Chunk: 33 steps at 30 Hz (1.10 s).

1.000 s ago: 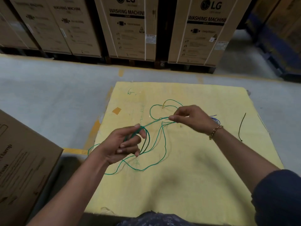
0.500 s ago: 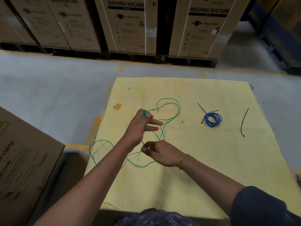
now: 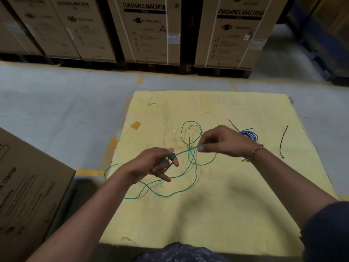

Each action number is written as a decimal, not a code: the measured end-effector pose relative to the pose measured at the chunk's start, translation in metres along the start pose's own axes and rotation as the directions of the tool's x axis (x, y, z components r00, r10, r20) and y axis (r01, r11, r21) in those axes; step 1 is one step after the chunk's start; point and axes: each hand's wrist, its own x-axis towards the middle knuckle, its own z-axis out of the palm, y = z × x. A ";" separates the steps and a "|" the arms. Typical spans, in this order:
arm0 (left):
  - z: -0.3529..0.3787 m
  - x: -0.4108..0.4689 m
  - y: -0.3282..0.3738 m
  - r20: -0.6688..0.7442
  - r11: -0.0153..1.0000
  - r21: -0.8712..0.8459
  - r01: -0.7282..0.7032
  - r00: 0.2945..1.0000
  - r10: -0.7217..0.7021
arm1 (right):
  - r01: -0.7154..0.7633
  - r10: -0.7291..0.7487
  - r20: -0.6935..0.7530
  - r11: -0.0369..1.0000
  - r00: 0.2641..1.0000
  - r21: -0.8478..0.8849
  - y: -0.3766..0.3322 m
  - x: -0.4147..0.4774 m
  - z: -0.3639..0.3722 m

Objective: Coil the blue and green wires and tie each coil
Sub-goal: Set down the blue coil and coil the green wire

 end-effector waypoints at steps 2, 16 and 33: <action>-0.007 -0.011 0.006 0.117 0.950 -0.311 -0.018 0.991 0.057 | -0.011 0.035 -0.122 0.983 0.992 0.185 0.010 -0.003 -0.008; 0.026 0.022 0.004 -0.263 0.880 -0.393 -0.265 0.950 0.169 | -0.078 0.103 0.072 0.956 0.992 -0.283 -0.018 0.005 0.127; 0.003 -0.011 -0.020 0.153 0.957 -0.289 0.036 0.988 0.009 | -0.083 0.119 -0.235 0.984 0.965 0.158 0.005 -0.001 -0.024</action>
